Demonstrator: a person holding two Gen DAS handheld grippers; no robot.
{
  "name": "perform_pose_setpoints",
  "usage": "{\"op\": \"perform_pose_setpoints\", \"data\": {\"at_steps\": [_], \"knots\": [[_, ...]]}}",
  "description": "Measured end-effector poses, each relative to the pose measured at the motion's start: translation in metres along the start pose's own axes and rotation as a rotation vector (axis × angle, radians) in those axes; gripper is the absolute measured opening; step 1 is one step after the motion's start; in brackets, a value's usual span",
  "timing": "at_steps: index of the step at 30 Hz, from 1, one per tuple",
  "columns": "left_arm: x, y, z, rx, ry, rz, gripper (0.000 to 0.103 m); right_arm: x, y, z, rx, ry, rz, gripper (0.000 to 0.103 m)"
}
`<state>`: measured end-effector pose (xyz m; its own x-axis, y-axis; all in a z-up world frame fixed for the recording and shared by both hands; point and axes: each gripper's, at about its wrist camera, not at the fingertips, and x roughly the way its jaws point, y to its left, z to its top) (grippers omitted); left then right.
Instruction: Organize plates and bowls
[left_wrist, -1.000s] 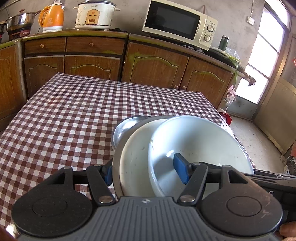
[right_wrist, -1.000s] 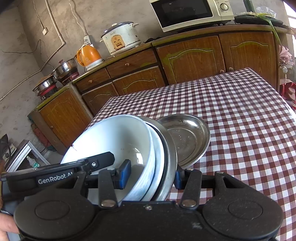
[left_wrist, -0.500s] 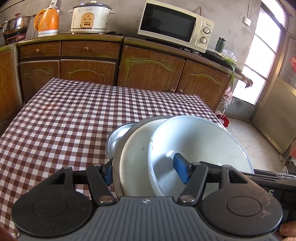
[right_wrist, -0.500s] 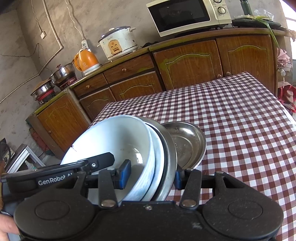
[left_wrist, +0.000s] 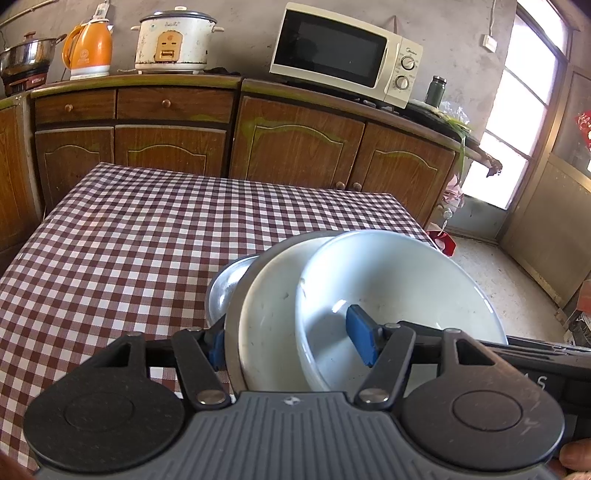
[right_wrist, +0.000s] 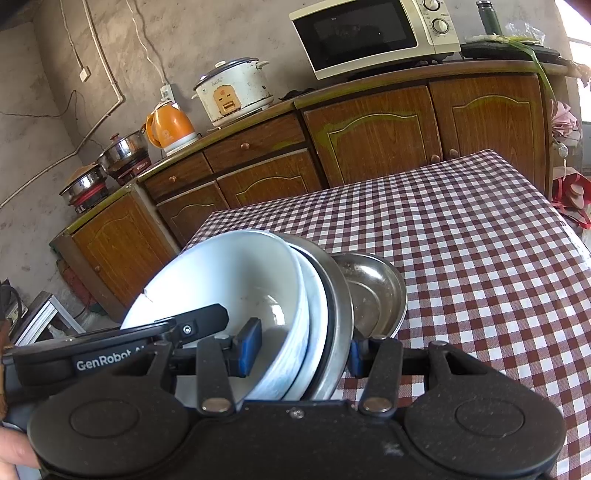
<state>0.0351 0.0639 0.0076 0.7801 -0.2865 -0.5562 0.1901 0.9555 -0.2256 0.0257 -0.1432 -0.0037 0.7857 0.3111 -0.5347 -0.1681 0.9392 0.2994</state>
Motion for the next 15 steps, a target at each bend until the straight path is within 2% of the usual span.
{"op": "perform_pose_setpoints", "data": {"at_steps": [15], "knots": [[0.0048,0.0012,0.0066,0.023,-0.012,-0.002,0.065,0.0016,-0.0006,0.0043,0.006,-0.003,0.0,0.056]]}}
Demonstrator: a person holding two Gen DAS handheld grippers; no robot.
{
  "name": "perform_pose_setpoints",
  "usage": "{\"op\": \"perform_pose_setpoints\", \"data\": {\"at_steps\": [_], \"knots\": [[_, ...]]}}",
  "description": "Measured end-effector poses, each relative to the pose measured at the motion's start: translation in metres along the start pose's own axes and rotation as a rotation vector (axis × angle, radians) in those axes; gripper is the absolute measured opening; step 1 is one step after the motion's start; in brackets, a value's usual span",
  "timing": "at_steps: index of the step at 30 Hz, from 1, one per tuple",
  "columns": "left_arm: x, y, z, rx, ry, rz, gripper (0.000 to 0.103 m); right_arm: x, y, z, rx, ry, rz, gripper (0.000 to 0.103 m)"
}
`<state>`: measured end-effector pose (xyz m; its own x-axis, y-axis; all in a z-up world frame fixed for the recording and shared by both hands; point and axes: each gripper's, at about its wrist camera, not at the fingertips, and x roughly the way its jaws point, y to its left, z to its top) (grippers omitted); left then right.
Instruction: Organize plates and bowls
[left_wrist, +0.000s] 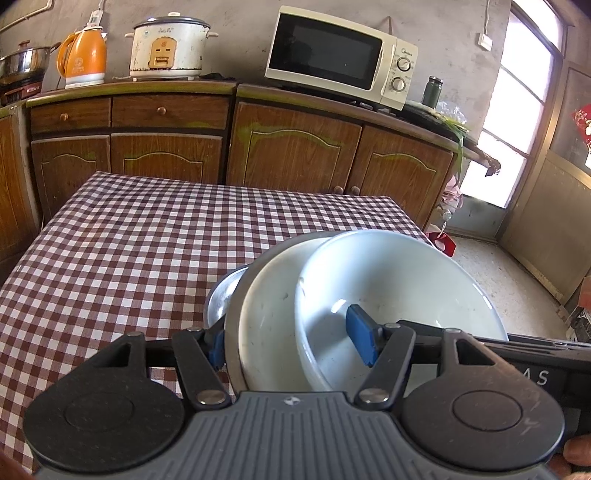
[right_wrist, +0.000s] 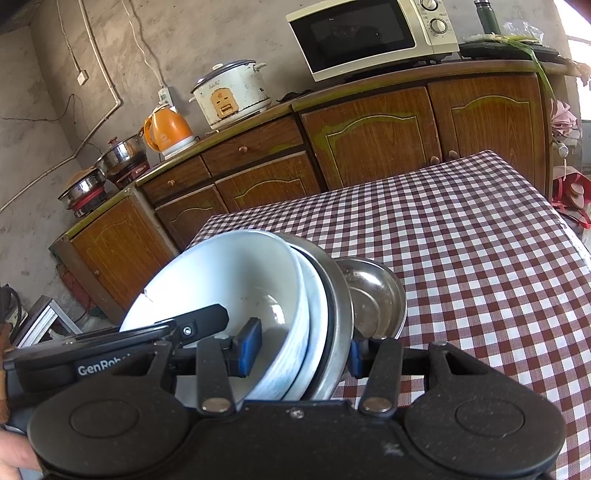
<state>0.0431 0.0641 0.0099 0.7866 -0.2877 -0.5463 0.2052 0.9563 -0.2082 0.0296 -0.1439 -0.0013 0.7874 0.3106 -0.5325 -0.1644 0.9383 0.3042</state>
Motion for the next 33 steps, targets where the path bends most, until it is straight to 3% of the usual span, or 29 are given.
{"op": "perform_pose_setpoints", "data": {"at_steps": [33], "knots": [[0.025,0.015,0.035,0.02,0.004,0.017,0.065,0.044,-0.007,0.047,0.024,0.008,0.024,0.056]]}}
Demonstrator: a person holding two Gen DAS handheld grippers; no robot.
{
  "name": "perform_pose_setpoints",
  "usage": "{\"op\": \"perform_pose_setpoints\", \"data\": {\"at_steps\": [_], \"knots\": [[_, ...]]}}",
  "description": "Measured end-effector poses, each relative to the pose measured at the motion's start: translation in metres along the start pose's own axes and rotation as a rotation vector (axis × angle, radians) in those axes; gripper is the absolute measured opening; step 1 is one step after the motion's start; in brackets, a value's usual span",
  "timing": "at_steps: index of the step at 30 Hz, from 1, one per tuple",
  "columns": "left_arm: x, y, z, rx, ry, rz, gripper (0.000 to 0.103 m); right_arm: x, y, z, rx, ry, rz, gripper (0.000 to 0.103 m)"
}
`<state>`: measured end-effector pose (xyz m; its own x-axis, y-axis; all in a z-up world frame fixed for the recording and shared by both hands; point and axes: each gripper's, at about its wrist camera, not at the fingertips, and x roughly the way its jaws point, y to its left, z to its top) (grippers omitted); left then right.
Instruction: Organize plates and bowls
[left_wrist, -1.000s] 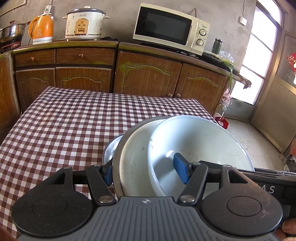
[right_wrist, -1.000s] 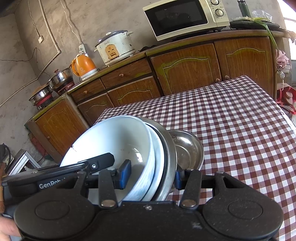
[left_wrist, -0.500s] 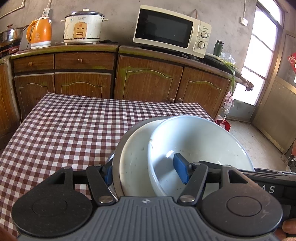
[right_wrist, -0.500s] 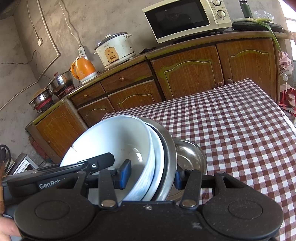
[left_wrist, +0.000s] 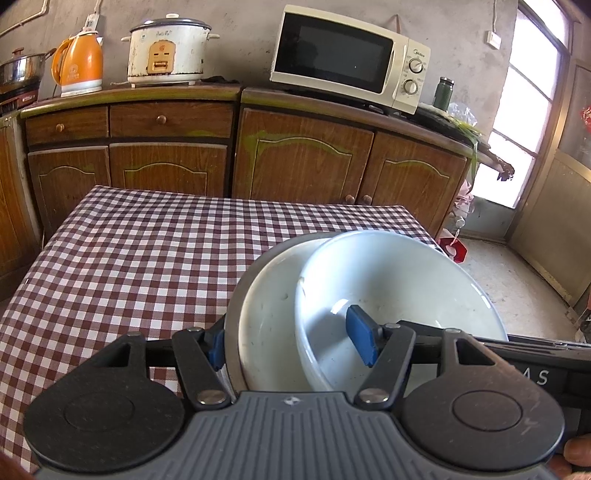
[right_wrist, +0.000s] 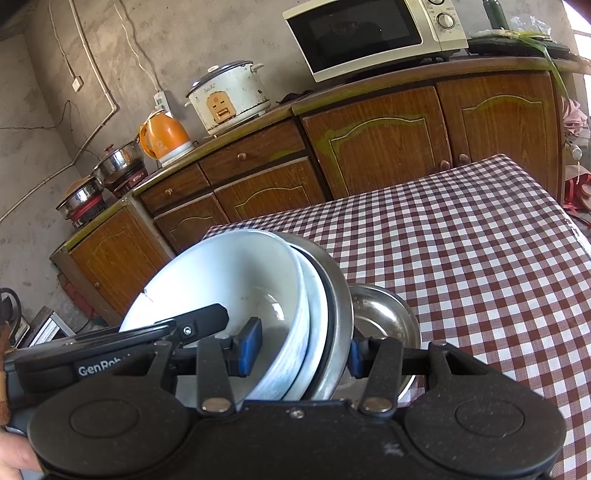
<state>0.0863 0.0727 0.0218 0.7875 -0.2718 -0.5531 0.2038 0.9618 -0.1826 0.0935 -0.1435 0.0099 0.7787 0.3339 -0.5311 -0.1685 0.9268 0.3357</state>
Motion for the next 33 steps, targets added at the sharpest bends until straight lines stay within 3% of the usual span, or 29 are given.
{"op": "perform_pose_setpoints", "data": {"at_steps": [33], "knots": [[0.033,0.018,0.002,0.002,0.054,0.008,0.065,0.044,-0.014,0.001,0.036,0.053,0.004,0.056]]}}
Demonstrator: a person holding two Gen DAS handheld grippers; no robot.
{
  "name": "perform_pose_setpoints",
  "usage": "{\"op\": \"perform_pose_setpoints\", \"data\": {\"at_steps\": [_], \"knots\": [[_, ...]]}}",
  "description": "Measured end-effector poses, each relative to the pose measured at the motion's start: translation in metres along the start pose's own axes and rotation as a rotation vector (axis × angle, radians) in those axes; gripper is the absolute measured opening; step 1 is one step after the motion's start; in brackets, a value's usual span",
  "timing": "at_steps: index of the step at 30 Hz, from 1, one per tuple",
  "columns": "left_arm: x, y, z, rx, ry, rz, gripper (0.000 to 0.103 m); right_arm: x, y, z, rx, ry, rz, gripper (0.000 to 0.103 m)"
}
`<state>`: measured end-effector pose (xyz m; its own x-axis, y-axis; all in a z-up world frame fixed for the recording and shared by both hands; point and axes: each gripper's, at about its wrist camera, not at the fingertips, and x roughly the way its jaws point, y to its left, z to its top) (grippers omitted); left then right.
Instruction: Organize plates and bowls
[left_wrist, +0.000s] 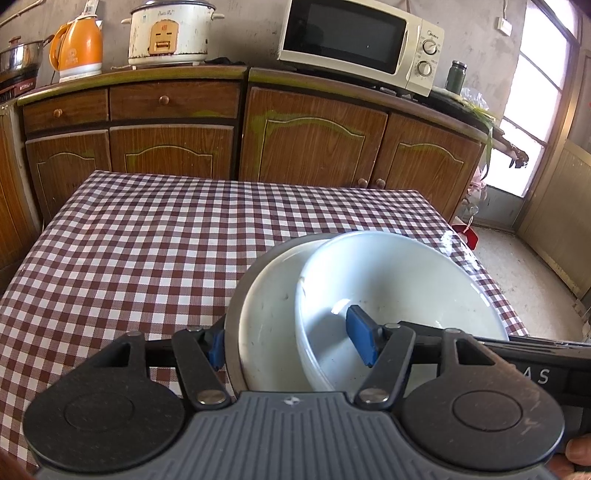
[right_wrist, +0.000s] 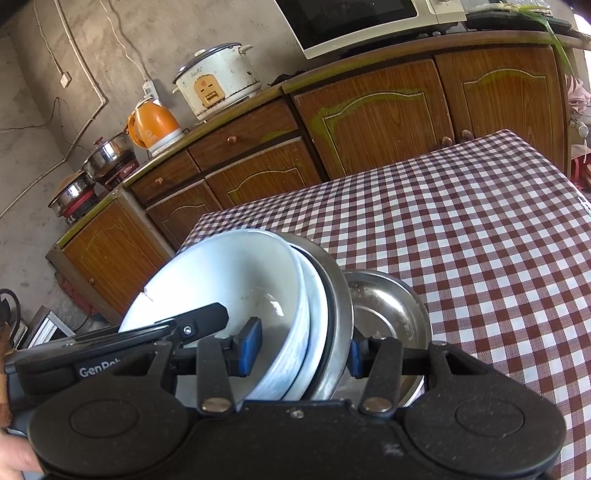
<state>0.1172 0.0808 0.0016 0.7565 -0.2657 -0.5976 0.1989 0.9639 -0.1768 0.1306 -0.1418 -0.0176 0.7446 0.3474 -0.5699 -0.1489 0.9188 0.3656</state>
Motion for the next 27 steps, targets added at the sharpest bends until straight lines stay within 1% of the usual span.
{"op": "perform_pose_setpoints", "data": {"at_steps": [27], "knots": [[0.028,0.01,-0.009,-0.025,0.052,-0.003,0.065,0.023,-0.009,-0.006,0.022,0.055,-0.013,0.056]]}}
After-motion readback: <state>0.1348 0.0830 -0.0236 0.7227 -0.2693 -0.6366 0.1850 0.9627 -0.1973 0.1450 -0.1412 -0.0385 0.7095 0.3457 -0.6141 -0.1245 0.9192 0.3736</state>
